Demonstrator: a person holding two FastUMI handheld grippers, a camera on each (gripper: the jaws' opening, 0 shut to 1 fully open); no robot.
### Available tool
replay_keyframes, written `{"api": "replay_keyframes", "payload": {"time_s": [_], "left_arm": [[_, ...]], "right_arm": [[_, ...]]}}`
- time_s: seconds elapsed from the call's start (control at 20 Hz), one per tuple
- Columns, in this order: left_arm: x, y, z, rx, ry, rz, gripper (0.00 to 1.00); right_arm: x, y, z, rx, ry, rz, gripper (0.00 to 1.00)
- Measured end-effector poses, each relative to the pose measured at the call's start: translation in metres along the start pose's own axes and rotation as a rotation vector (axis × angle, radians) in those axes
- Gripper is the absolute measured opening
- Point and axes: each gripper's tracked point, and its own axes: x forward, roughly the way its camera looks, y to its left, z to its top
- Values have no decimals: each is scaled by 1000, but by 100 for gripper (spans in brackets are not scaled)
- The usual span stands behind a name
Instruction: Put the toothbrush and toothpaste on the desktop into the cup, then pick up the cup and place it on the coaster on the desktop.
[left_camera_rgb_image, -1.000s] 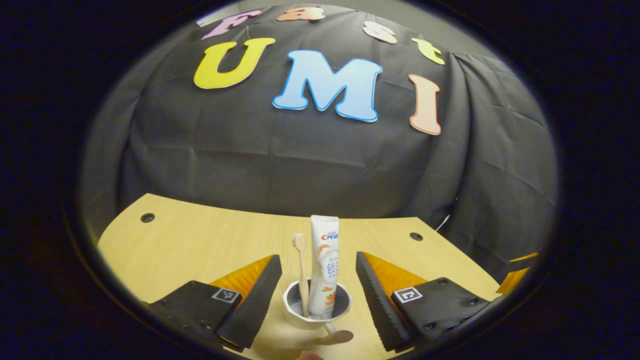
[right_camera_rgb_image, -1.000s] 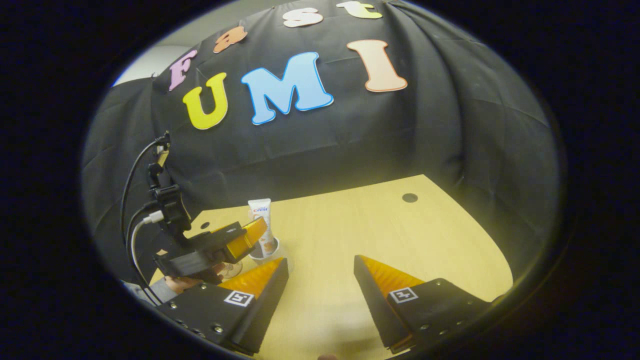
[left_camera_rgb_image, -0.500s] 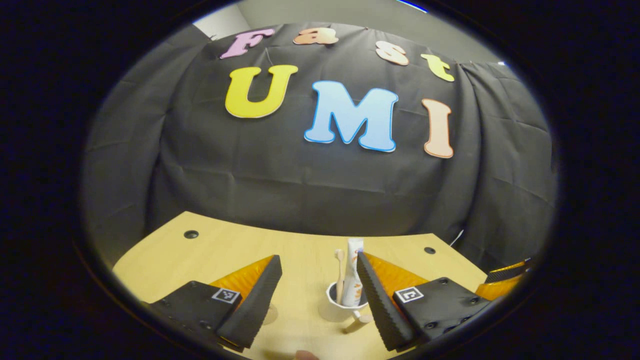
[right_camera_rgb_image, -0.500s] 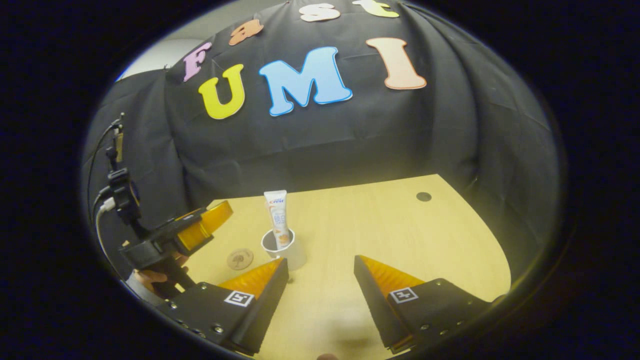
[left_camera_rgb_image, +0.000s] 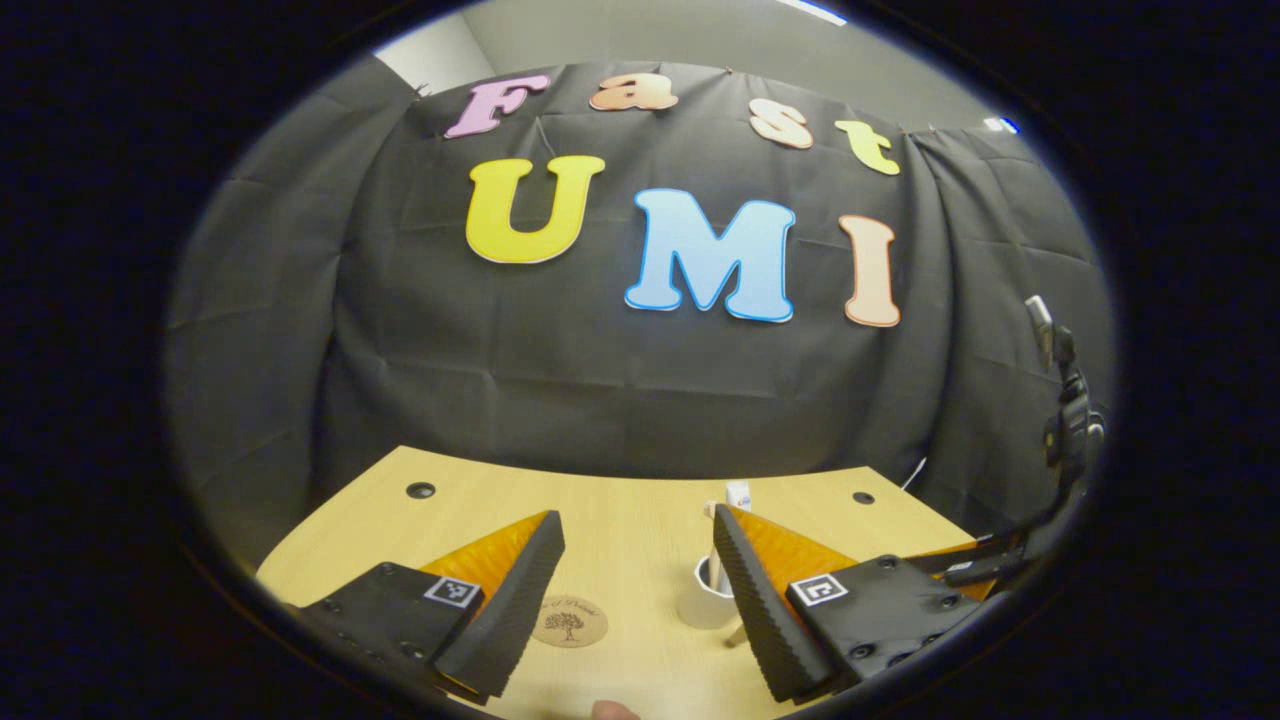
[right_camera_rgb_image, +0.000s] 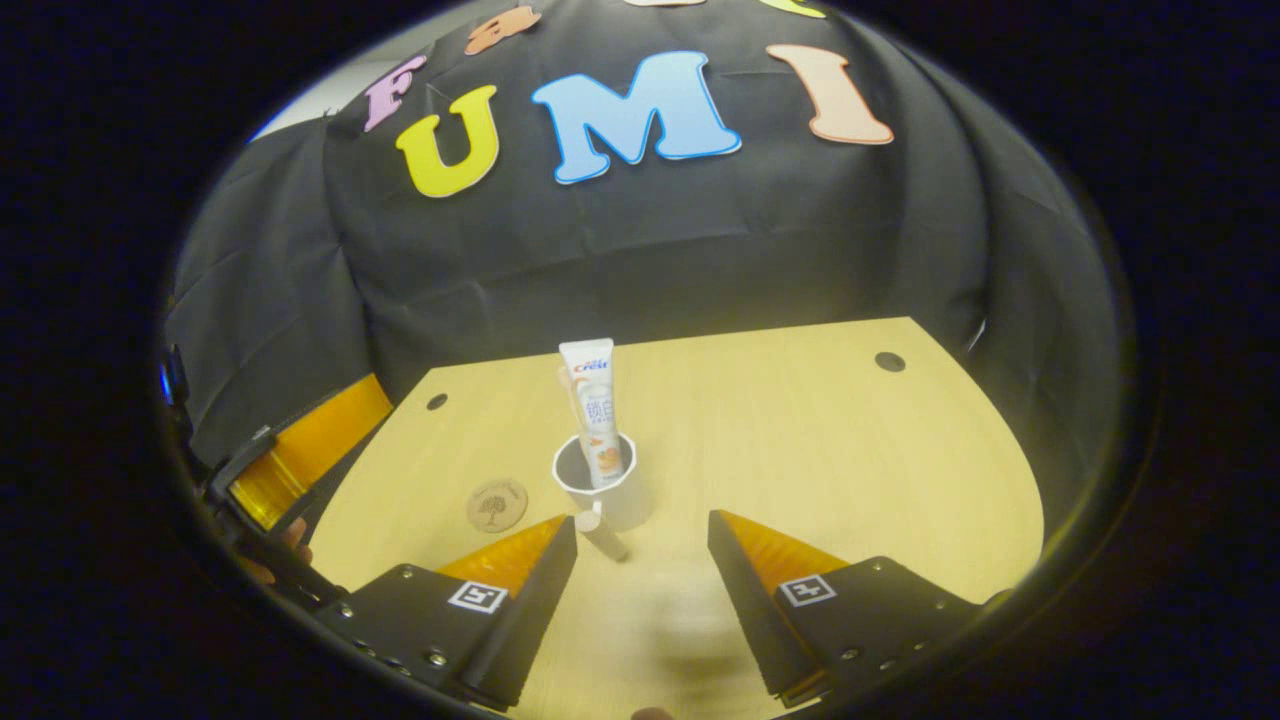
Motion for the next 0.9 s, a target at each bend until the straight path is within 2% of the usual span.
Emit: {"api": "replay_keyframes", "payload": {"time_s": [0.5, 0.6, 0.65, 0.7, 0.8, 0.9], "left_arm": [[-2, 18, -4, -23, 2, -34, 96], [0, 21, -8, -31, 12, -37, 96], [1, 23, -8, -36, 14, -40, 99], [2, 24, -9, -39, 17, -41, 96], [4, 29, -12, -45, 22, -42, 99], [6, 33, -15, -52, 30, -44, 96]], "right_arm": [[52, 29, -28, -10, 237, -5, 83], [61, 29, -32, -28, 274, -20, 83], [66, 29, -34, -39, 291, -32, 83], [71, 30, -37, -48, 307, -41, 81], [79, 29, -41, -72, 341, -64, 83], [88, 26, -45, -99, 380, -87, 83]]}}
